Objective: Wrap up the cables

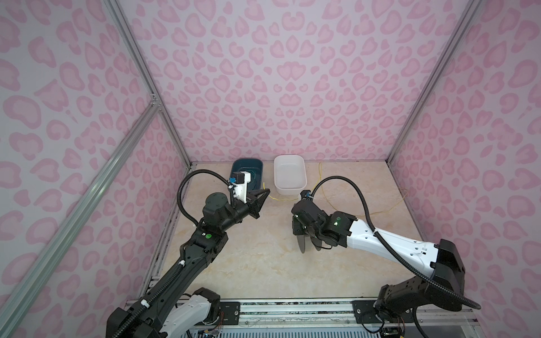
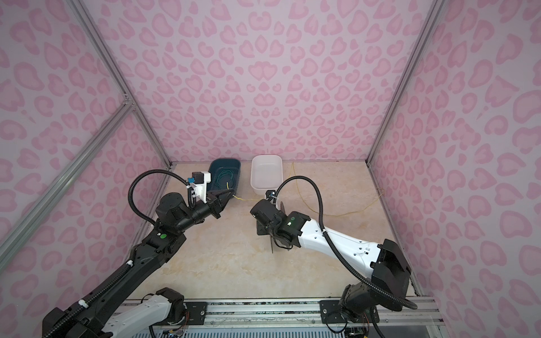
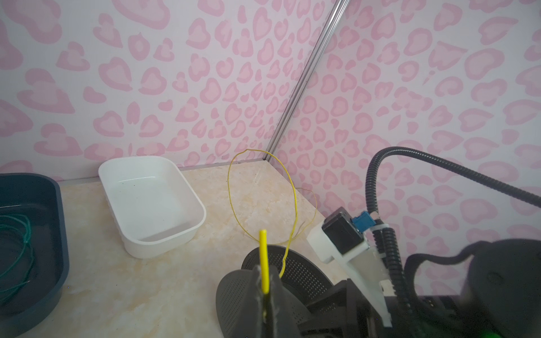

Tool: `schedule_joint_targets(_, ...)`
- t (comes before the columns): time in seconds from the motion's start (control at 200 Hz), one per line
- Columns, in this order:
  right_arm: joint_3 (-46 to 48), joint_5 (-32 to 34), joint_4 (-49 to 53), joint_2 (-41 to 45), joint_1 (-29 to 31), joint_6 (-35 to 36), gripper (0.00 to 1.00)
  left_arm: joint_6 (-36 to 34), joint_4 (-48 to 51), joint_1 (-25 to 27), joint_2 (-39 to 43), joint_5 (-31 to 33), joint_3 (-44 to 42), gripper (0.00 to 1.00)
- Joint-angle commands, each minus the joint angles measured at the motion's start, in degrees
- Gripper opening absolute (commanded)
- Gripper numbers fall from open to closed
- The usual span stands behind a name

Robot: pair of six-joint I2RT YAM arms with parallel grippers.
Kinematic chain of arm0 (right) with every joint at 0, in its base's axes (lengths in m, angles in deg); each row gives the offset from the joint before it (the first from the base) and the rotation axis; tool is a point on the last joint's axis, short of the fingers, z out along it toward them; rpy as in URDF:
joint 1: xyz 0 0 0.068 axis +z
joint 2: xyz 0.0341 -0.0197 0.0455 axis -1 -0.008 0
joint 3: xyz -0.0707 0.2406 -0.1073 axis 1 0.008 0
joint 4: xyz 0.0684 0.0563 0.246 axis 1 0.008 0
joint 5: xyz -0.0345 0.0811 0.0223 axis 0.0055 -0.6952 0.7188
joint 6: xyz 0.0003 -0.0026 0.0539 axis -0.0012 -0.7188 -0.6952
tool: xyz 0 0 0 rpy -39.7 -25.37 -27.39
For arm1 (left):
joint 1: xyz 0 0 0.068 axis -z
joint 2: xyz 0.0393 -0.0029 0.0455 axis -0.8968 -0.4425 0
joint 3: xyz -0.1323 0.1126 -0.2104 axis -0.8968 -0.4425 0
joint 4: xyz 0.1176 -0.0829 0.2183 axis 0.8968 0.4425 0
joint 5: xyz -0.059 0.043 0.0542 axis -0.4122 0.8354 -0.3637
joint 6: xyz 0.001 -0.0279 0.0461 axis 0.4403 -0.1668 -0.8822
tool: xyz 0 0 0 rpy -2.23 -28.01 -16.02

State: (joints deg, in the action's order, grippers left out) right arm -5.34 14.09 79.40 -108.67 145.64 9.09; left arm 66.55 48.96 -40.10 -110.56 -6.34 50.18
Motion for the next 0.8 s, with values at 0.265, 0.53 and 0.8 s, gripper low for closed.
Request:
schedule_joint_targets(0.265, -0.36, -0.06, 0.69, 3.16, 0.23, 0.61, 0.34, -0.04, -0.95, -0.04, -0.37, -0.20, 0.85, 0.04)
schedule_joint_targets(0.53, -1.18, -0.95, 0.12, 4.35, 0.36, 1.20, 0.35, -0.04, -0.95, -0.04, -0.69, -0.33, 1.05, 0.03)
schedule_joint_targets(0.8, 0.56, -0.10, 0.95, 5.20, 0.96, 1.56, 0.36, -0.10, -0.95, -0.04, -0.57, -0.29, 0.86, 0.04)
